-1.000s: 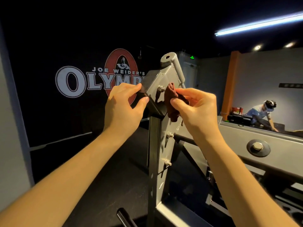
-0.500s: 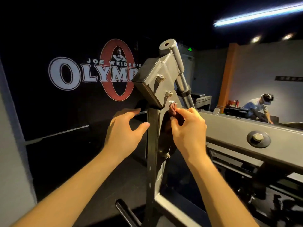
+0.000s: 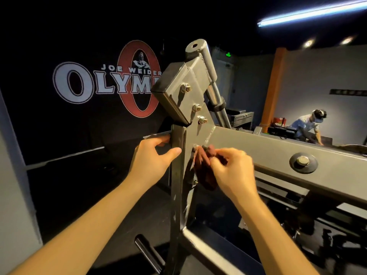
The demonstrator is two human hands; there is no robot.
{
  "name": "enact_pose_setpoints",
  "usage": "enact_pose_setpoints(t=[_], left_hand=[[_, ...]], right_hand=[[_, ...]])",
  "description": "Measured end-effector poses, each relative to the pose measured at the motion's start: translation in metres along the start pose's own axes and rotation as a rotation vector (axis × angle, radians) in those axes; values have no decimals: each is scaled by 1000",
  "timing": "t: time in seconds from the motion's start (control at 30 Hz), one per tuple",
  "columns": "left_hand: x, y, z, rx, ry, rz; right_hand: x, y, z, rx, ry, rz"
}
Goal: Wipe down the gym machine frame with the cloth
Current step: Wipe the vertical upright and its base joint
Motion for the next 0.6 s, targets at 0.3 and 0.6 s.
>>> enact_pose_setpoints(t=[0.3, 0.6], left_hand=[[1, 2, -11, 22, 18, -19], [-16, -12, -28, 141, 10, 34]], right_hand=[[28, -15, -19, 148, 450, 228], [-72, 3, -69, 344, 42, 98]])
Point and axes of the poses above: each hand's wrist, its own z-axis towards the middle knuckle, its own x-axis out of the back of the hand, y = z × x, the point moved 5 cm from there along z, towards the middle knuckle, and after that the axes turned 3 degrees about -z, right-handed, at the moved point
